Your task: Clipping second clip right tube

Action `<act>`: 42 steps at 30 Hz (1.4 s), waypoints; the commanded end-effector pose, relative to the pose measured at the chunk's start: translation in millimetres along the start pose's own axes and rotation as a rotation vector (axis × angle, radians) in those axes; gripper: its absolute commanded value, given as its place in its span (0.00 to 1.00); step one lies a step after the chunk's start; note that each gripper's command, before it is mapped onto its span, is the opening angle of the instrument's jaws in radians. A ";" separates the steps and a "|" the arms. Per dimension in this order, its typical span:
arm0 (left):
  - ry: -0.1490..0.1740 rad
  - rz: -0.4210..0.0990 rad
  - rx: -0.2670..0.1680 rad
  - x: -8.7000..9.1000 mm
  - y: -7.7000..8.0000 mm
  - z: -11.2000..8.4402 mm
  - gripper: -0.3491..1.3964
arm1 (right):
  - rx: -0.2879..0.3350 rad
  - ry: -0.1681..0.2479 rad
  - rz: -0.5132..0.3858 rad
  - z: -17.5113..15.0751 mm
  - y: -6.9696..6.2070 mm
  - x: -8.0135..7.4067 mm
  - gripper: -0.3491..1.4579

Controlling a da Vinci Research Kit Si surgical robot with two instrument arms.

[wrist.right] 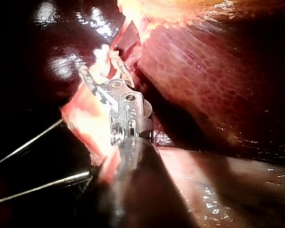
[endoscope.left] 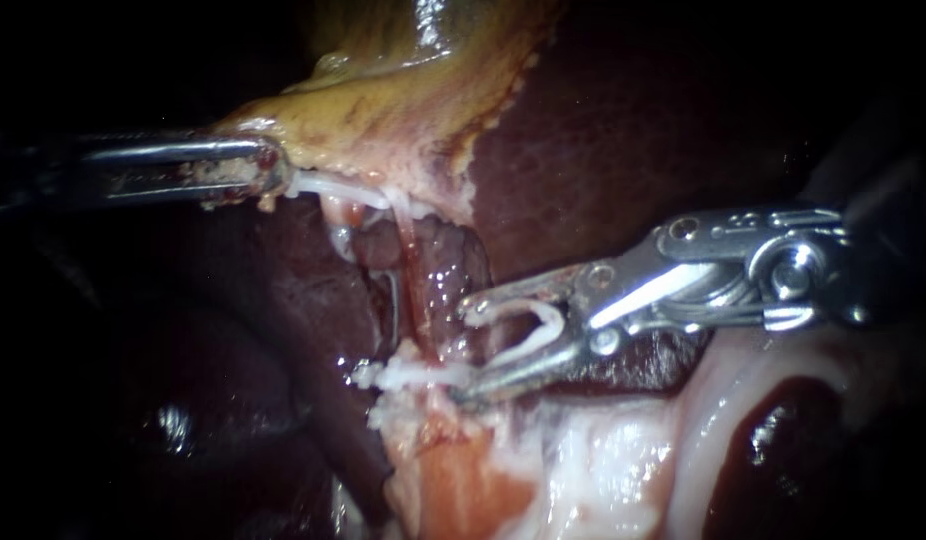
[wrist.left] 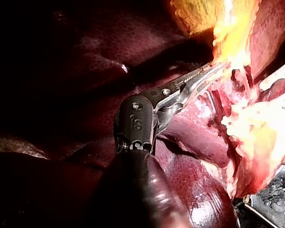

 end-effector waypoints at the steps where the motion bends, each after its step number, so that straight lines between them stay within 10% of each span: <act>1: 0.001 0.000 0.000 0.0 0.0 0.0 0.00 | -0.002 0.000 0.000 0.3 0.1 0.0 0.47; 23: 0.002 0.000 0.002 0.0 0.1 0.3 0.00 | -0.001 0.067 0.002 8.5 2.7 -1.2 0.47; 42: 0.002 0.001 0.003 -0.2 0.1 0.3 0.00 | 0.141 0.095 0.016 8.3 -1.6 -0.5 0.46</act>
